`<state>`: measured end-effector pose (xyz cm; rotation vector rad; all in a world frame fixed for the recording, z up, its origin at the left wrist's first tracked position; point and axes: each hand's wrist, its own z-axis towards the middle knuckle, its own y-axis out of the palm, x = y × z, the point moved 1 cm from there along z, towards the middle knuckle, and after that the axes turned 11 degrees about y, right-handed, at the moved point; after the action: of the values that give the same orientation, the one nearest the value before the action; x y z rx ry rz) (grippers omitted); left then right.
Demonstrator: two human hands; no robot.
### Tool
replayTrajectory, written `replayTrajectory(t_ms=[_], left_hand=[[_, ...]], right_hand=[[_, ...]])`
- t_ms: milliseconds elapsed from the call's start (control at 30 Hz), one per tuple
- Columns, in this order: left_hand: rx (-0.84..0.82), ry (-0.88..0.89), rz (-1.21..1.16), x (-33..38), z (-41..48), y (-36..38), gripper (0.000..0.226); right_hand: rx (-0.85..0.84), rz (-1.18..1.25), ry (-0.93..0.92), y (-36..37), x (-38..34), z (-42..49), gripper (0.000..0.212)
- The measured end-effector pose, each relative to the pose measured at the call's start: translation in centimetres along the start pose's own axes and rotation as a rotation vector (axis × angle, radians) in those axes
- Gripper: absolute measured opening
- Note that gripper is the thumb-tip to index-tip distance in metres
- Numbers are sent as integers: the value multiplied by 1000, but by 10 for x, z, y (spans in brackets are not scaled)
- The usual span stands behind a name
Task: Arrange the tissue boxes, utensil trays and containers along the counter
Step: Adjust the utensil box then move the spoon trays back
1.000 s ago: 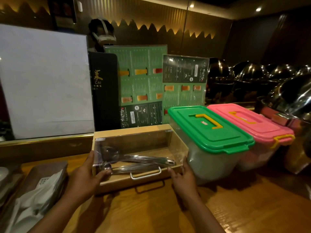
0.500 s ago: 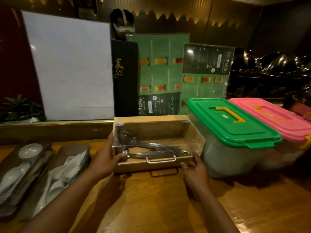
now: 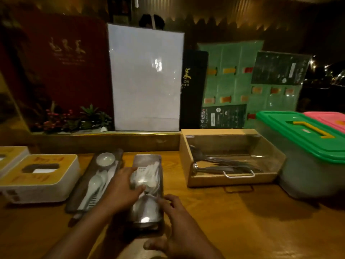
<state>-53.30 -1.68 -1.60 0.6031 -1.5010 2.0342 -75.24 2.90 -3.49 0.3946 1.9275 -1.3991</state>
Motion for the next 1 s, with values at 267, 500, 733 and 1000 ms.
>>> replayTrajectory(t_ms=[267, 500, 733, 1000], left_hand=[[-143, -194, -508, -26, -9, 12, 58], [-165, -200, -725, -22, 15, 33, 73], [-218, -246, -874, -13, 44, 52, 79], [-236, -238, -866, -11, 73, 71, 78]], right_hand=[[309, 5, 75, 28, 2, 12, 63], [491, -90, 235, 18, 17, 21, 55], [669, -216, 340, 11, 35, 46, 48], [583, -102, 461, -6, 31, 60, 52]])
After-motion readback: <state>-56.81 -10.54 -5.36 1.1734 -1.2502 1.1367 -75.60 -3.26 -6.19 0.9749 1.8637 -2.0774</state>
